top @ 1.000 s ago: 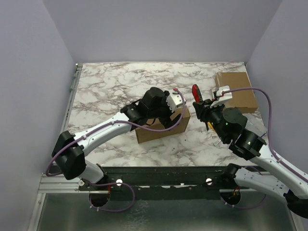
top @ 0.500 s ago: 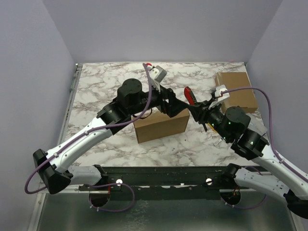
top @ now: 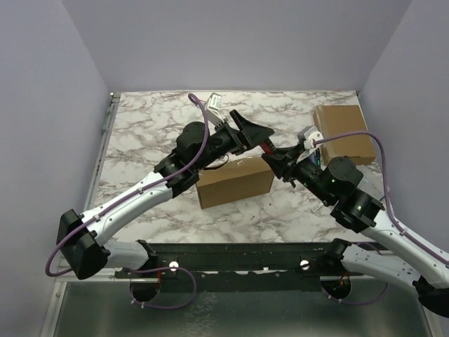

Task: Unpack the express box
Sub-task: Adjust the knife.

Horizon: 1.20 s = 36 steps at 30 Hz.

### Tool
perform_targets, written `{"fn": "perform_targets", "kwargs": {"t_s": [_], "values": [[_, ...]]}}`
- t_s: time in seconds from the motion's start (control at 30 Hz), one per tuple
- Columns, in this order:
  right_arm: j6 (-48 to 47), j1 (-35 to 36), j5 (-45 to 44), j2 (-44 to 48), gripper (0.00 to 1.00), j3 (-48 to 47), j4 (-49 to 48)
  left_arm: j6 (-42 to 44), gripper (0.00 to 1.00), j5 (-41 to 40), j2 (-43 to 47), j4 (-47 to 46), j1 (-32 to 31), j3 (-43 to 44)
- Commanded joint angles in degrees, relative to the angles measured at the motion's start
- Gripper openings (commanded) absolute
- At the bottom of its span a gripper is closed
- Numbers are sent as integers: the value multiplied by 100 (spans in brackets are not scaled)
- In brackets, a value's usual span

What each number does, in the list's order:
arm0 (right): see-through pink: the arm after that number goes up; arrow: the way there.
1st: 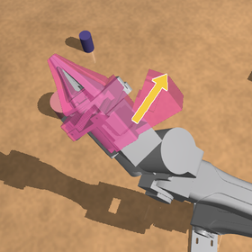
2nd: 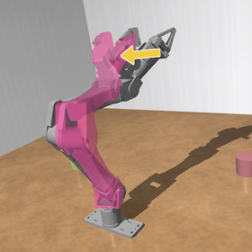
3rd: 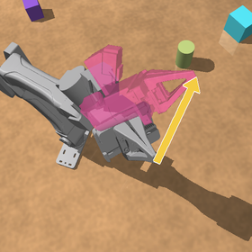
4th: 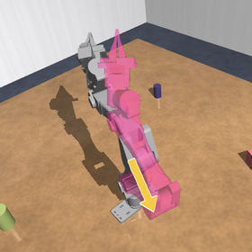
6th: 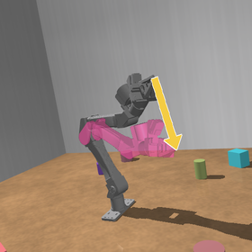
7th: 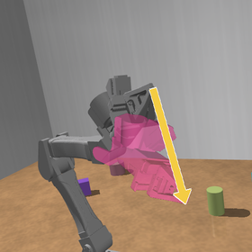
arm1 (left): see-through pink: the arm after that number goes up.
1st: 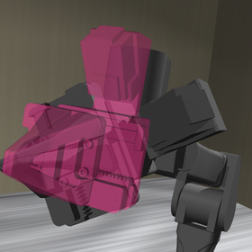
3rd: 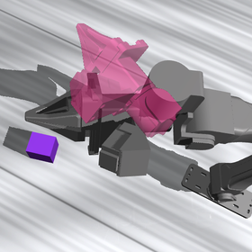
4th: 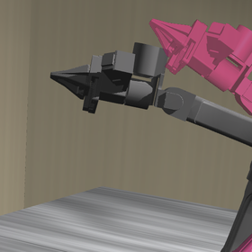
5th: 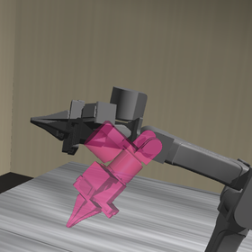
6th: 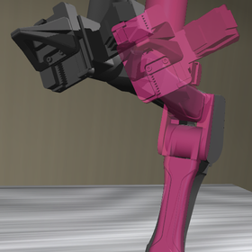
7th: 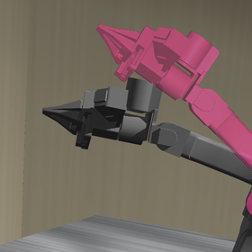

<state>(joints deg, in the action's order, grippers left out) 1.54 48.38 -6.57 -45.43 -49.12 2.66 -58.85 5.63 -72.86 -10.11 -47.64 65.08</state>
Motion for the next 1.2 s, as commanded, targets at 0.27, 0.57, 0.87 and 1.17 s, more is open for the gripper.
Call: {"fn": "perform_targets", "kwargs": {"t_s": [0.27,0.57,0.87,1.17], "values": [[-193,5,-95,-683,14,-535,347,231,0,-413,-360,-614,-103,138],[791,5,-348,-1602,57,-1946,2404,1348,0,-520,-412,7,-316,579],[1105,5,8,-2497,53,-3192,3599,1923,0,-473,-460,491,-452,906],[1283,5,-86,-2043,58,-2579,2907,2011,0,-521,-222,669,-450,789]]}}
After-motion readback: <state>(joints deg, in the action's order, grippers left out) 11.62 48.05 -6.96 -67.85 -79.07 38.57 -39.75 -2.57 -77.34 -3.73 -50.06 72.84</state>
